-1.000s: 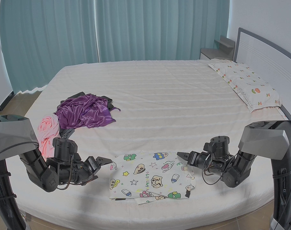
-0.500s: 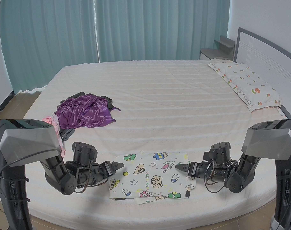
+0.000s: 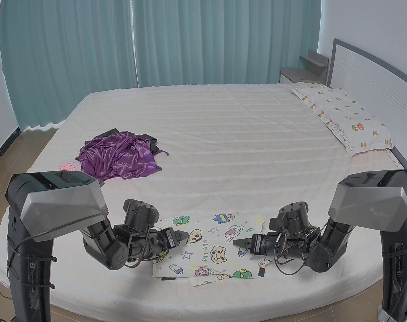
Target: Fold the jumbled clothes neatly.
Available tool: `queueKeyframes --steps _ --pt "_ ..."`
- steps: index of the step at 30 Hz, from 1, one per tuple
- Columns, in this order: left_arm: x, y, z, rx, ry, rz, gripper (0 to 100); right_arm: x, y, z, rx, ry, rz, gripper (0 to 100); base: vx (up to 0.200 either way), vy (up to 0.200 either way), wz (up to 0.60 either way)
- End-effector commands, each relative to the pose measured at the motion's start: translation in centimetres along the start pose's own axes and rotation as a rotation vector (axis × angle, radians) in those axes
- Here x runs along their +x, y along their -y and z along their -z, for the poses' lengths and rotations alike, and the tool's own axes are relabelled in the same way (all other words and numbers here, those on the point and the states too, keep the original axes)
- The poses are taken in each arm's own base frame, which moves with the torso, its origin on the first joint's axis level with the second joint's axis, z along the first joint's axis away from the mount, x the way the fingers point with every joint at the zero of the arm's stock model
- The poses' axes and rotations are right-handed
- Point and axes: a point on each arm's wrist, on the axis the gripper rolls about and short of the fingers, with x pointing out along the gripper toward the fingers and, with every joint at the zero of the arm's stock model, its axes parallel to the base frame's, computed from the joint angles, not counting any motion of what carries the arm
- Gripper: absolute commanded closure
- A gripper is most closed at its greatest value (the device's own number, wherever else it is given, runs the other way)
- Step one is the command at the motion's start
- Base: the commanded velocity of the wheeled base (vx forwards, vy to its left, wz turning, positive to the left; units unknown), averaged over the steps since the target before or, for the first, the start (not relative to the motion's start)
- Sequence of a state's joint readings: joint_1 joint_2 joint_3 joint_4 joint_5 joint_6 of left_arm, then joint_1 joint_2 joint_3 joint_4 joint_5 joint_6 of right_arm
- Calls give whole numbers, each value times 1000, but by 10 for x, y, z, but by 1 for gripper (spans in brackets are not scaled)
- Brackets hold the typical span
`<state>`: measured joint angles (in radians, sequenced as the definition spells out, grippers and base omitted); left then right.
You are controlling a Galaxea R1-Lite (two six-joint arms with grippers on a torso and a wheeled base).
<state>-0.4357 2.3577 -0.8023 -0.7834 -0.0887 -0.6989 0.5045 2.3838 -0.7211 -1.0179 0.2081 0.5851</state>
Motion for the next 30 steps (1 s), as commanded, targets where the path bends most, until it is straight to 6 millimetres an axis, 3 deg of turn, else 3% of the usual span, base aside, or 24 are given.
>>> queueKeyframes --steps 1,16,30 --pt "5 8 -6 4 6 -16 100 3 -1 1 -3 4 -7 100 0 0 0" --pt "3 8 -8 -17 12 -14 100 3 -1 1 3 8 -4 100 0 0 0" --pt "-4 -3 -23 -67 47 -28 100 3 -1 1 3 8 -4 100 -200 200 0"
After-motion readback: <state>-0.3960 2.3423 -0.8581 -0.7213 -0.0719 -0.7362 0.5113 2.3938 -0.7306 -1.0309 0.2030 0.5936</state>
